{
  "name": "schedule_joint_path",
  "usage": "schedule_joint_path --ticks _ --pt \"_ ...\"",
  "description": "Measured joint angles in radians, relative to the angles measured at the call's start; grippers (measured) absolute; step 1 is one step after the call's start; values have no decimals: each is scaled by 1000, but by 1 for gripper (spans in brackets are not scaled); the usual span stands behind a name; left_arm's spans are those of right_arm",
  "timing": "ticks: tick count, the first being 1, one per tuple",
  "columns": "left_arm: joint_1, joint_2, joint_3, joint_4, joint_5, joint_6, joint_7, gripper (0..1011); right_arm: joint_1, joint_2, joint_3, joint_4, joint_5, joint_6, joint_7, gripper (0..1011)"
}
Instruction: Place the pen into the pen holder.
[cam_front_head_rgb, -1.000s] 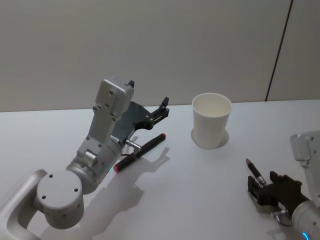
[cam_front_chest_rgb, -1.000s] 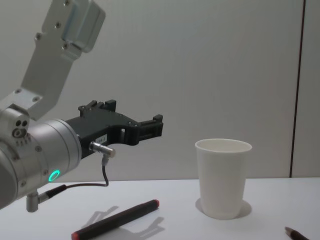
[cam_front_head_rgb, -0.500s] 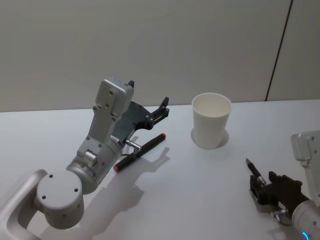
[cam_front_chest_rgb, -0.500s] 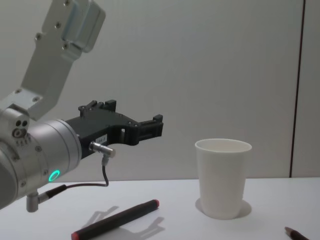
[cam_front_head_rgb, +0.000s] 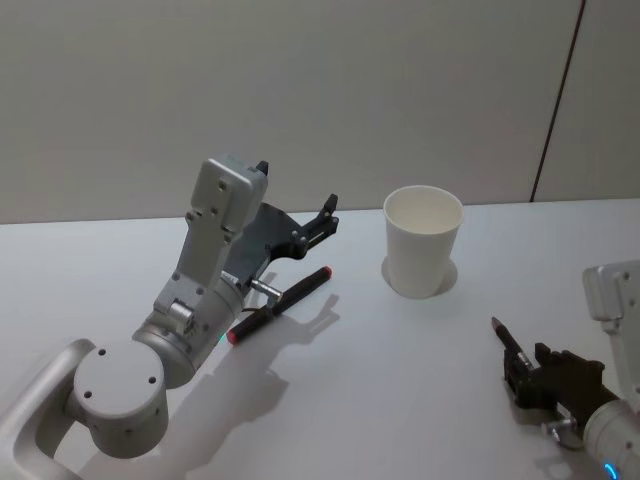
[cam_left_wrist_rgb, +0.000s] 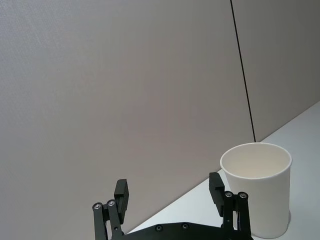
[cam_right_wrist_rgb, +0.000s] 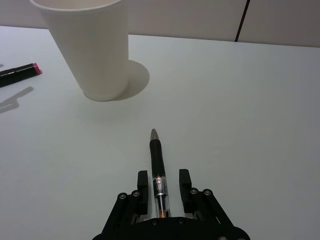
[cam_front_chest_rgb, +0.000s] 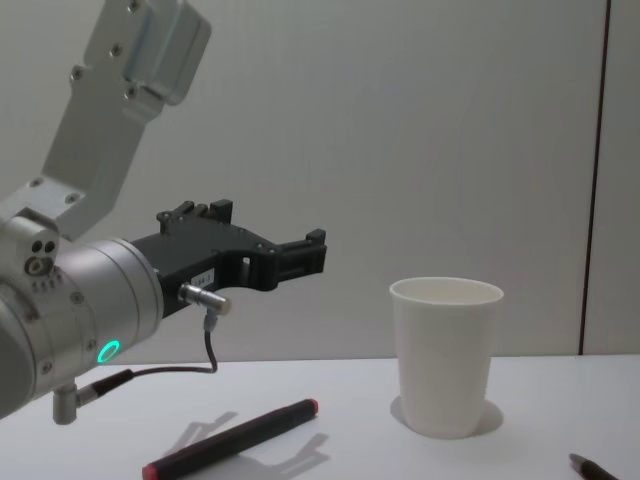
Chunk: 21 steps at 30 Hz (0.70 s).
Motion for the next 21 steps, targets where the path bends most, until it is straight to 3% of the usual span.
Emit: schedule_joint_path --ticks 21 --pt "0 0 0 0 0 0 0 1001 1 -2 0 1 1 0 1 236"
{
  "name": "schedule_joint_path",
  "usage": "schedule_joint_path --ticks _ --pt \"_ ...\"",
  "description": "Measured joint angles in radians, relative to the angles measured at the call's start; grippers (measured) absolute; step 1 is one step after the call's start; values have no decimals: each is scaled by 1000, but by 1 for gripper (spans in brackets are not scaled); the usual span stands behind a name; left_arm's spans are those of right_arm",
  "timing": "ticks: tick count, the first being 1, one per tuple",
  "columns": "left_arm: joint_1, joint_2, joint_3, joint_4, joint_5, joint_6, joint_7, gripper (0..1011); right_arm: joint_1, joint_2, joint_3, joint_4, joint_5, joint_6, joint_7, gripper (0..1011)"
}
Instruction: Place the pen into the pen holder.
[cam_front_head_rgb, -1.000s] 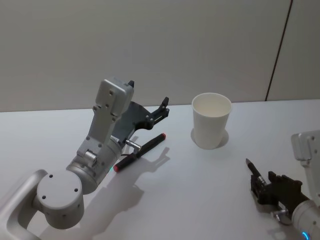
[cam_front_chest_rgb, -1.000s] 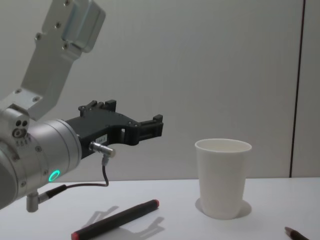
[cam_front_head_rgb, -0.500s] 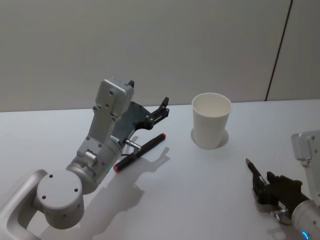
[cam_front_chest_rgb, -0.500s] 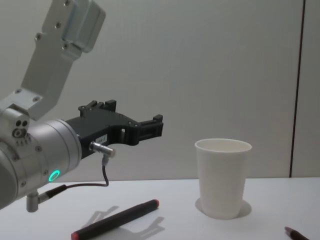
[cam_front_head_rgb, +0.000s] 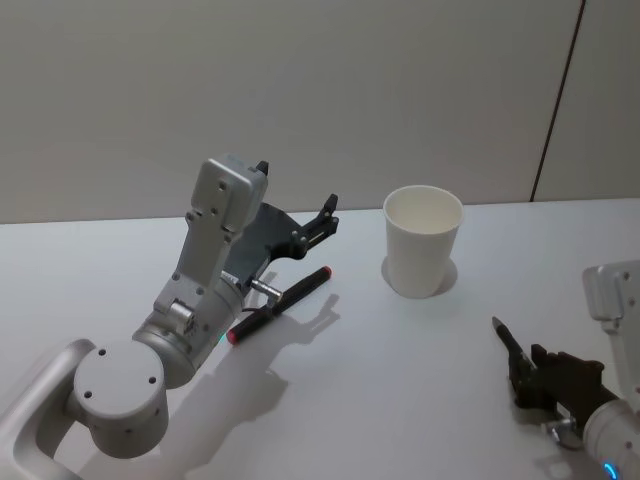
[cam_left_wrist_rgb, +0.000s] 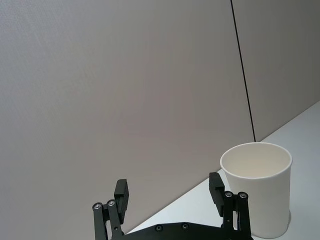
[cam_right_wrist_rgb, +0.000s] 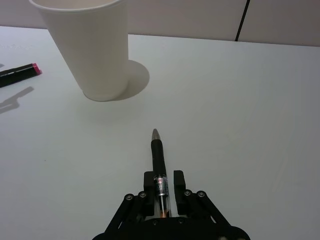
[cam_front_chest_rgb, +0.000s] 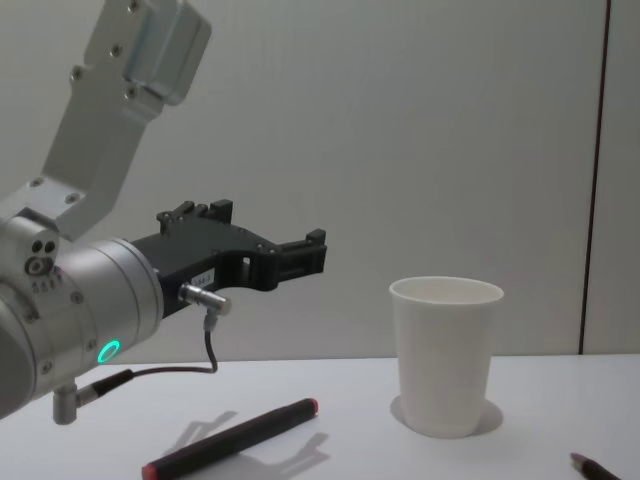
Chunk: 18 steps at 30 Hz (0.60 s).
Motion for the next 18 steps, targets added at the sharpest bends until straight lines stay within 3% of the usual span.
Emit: schedule_joint_path --ticks 18 --pt "0 0 0 0 0 0 0 1001 0 0 0 0 0 0 0 137"
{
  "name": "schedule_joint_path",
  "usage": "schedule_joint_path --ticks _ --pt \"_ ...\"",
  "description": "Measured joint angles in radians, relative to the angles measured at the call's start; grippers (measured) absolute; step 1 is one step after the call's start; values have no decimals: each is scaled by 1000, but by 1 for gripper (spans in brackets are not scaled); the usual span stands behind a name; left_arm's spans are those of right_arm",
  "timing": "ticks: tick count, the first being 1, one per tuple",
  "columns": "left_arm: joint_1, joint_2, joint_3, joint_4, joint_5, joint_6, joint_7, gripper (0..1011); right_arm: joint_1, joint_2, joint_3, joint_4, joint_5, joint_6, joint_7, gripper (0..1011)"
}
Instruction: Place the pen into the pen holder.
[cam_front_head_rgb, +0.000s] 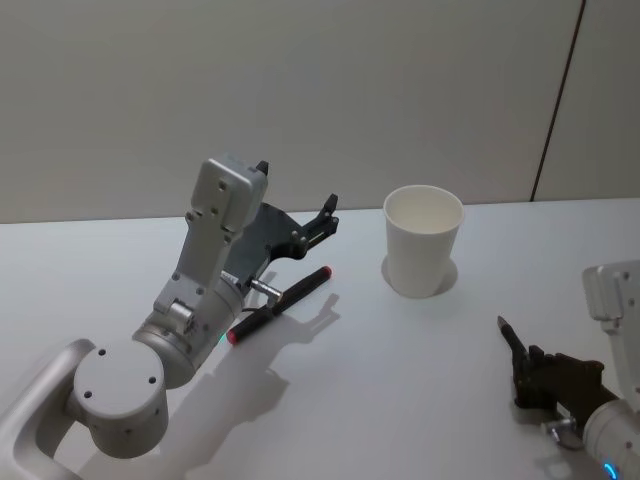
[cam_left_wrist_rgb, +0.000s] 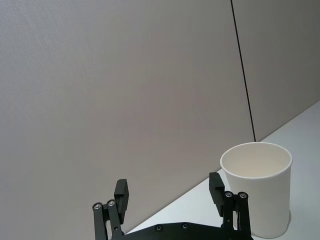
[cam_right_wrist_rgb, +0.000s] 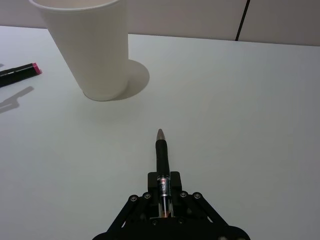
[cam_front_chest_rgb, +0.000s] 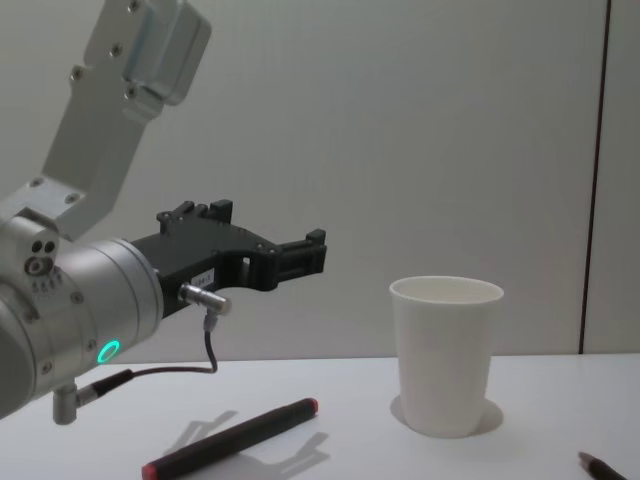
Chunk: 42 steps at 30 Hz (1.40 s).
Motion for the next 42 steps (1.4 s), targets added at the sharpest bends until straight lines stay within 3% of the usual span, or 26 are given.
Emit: schedule_joint_path --ticks 15,21,42 --pt "0 0 0 0 0 0 0 1001 0 0 0 0 -1 -1 1 134" --pt "0 0 0 0 0 0 0 1001 1 2 2 1 -5 -29 15 134" --pt "0 0 0 0 0 0 0 1001 28 23 31 -5 -15 -274 107 134"
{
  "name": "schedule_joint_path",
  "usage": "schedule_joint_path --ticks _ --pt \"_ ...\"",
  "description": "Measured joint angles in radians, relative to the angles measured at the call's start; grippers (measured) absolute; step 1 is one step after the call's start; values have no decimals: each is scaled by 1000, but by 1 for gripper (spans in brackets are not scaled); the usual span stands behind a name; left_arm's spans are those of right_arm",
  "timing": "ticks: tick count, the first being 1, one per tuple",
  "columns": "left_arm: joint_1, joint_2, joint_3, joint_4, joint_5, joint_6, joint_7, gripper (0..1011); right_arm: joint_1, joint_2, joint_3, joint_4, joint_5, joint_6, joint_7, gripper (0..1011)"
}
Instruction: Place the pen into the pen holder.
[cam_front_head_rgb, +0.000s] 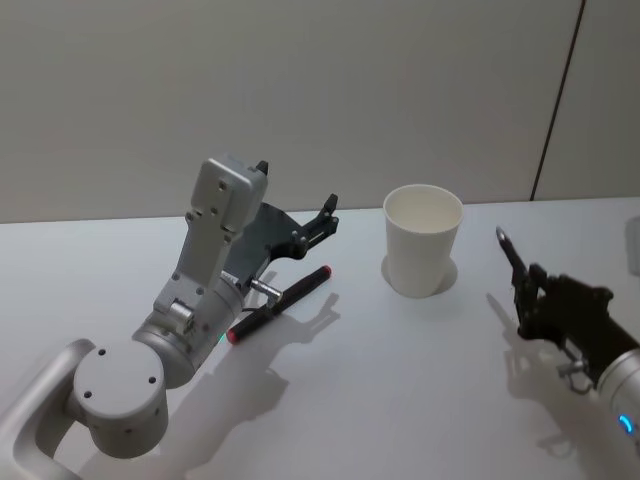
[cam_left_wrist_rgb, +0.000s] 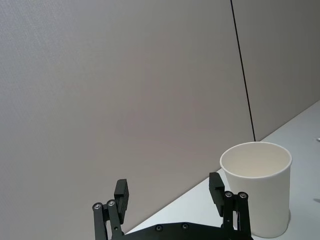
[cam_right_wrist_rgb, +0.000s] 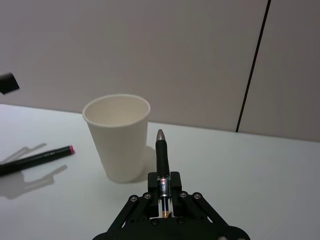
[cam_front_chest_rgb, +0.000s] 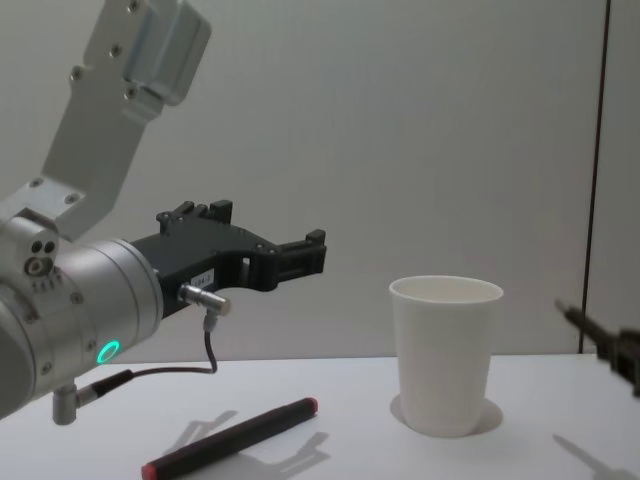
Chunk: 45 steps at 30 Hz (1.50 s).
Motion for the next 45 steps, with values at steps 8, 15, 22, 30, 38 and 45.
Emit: schedule_joint_path --ticks 8,15,22,30,38,45 --pt "0 0 0 0 0 0 0 1001 30 7 16 0 10 -106 52 134" --pt "0 0 0 0 0 0 0 1001 76 6 29 18 26 -188 103 134" --pt "0 0 0 0 0 0 0 1001 138 -5 36 57 38 -254 156 134" --pt "0 0 0 0 0 0 0 1001 205 -25 35 110 40 -275 197 134" --pt "0 0 0 0 0 0 0 1001 274 -53 24 181 21 -282 229 134" --pt "0 0 0 0 0 0 0 1001 338 -84 9 263 -5 -297 253 134"
